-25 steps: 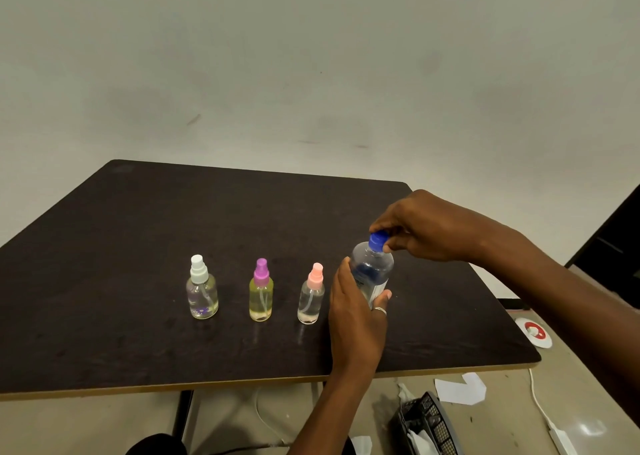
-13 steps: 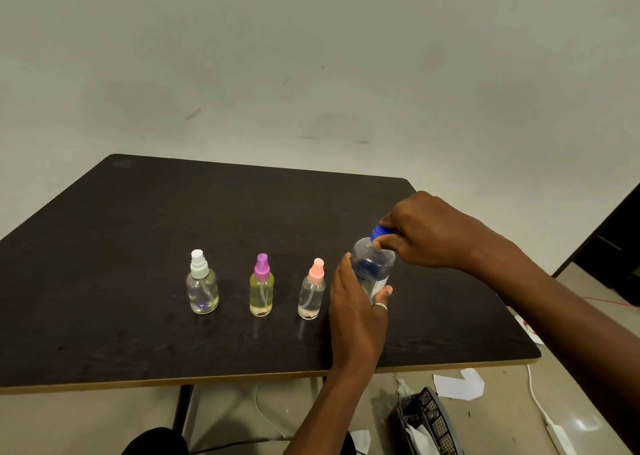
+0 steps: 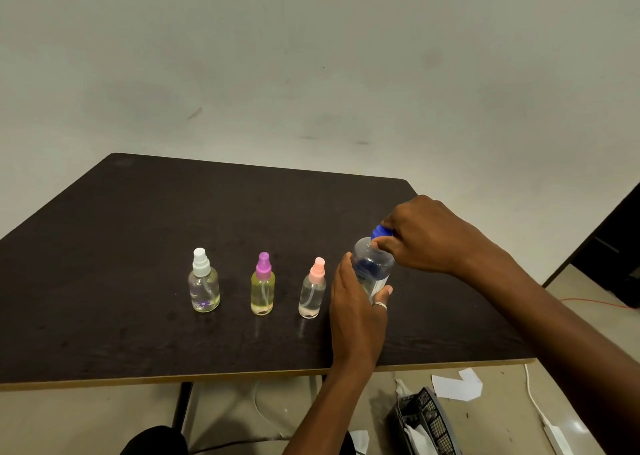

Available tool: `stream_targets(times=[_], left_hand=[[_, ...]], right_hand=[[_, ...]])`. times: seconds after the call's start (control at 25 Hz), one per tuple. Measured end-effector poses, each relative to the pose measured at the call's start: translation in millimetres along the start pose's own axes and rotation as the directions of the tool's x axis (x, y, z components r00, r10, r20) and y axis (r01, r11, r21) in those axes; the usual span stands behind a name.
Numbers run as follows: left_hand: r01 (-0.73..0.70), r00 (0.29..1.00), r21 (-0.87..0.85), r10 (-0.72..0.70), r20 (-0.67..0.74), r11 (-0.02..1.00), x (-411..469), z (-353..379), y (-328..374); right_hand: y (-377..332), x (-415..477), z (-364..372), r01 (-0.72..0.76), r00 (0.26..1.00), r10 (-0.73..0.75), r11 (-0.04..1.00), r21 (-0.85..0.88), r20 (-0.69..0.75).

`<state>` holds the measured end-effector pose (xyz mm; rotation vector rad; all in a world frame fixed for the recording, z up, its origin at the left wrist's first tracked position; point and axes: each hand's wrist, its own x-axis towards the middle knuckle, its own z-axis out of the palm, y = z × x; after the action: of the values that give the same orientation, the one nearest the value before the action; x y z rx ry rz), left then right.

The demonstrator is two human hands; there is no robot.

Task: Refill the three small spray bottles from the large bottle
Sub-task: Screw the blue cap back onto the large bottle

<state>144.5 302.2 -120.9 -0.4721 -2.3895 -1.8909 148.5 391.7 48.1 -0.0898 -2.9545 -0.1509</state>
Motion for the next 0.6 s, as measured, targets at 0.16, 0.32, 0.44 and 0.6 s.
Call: stream_targets(times=[0.16,0.32,0.44,0.6], left_hand=[[-0.003,1.0,0.033,0.003,0.019,0.999,1,-2,0],[-0.011,0.997,0.073,0.006,0.074,0.997,0,-6,7],[0.0,0.992,0.072,-0.009,0.124,0.997,-4,-8,18],[-0.012,0.998,0.202,-0.001,0.065,0.979,-14,-16,41]], right_hand=[[1,0,1,-0.015,1.0,0.015,1.0,0.009,0.001],[-1,-2,4,-0.028,1.0,0.028,1.0,0.007,-0.012],[-2,-4,5,-0.042,0.999,0.042,0.999,0.016,-0.018],[-4,-5,5,-0.064,0.998,0.064,0.998,0.02,-0.008]])
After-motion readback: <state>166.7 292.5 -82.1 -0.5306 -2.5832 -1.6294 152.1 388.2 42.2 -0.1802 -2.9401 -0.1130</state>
